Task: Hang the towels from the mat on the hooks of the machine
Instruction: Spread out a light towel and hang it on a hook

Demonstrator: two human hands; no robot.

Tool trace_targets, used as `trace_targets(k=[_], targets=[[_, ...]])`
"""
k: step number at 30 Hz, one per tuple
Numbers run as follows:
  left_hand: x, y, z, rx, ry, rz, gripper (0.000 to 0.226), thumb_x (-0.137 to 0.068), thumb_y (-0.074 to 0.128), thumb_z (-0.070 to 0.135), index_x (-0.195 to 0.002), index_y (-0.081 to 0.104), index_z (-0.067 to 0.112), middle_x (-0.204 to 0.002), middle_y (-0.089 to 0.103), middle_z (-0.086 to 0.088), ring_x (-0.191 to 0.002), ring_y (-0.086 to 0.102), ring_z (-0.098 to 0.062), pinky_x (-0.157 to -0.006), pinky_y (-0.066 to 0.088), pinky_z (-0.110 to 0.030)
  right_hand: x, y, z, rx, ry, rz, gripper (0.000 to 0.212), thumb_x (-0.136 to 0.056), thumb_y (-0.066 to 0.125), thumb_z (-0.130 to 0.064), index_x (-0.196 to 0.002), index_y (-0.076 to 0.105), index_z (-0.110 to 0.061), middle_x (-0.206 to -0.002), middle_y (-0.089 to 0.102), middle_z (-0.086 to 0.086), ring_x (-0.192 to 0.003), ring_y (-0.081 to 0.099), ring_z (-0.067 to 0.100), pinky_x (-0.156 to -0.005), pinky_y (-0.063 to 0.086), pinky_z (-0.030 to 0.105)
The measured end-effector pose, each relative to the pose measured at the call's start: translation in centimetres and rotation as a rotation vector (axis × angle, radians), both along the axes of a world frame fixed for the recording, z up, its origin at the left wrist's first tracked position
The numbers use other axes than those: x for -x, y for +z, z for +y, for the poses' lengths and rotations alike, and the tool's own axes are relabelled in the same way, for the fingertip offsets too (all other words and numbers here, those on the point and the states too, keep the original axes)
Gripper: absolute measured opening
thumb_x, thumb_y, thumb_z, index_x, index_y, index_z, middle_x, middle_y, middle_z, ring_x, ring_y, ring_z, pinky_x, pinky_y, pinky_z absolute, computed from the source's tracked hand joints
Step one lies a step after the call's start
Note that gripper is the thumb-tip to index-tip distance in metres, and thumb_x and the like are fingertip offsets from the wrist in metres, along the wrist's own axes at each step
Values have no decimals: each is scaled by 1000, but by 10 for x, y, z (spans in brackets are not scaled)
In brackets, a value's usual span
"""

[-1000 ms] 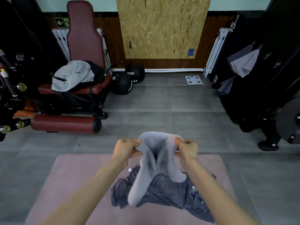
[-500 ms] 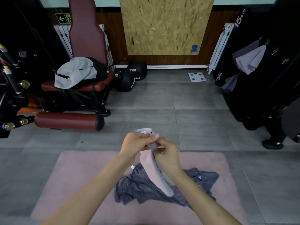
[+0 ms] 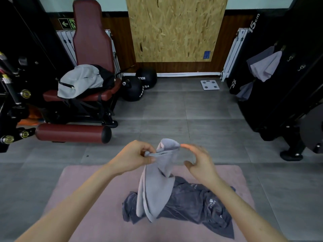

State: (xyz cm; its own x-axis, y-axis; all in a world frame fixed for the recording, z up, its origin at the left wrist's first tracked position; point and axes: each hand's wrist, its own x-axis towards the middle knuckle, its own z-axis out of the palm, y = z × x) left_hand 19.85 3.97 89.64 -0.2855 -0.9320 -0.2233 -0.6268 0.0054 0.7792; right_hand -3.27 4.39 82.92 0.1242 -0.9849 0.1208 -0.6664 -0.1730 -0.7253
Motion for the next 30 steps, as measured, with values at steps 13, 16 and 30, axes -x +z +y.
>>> trace_targets(k=[13, 16, 30], targets=[[-59, 59, -1, 248, -15, -200, 23, -79, 71, 6, -71, 61, 25, -69, 60, -7, -55, 43, -7, -54, 33, -16, 36, 33, -51, 68, 338, 255, 21, -79, 71, -34, -88, 72, -16, -124, 57, -2, -118, 47, 18, -100, 30, 25], [-71, 58, 1, 304, -4, -280, 25, -79, 69, 3, -68, 58, 24, -70, 63, 1, -62, 52, -14, -57, 37, -17, 39, 70, -38, 30, 428, 138, 16, -79, 70, -31, -83, 72, -16, -115, 61, -8, -108, 54, 4, -97, 37, 18], [-59, 61, -21, 408, 78, -280, 34, -80, 53, -8, -105, 63, 11, -99, 67, -1, -92, 60, -18, -74, 36, -21, 24, 145, -26, -266, 253, -156, 15, -77, 74, -10, -90, 71, -17, -84, 70, -2, -76, 61, 4, -74, 47, 23]])
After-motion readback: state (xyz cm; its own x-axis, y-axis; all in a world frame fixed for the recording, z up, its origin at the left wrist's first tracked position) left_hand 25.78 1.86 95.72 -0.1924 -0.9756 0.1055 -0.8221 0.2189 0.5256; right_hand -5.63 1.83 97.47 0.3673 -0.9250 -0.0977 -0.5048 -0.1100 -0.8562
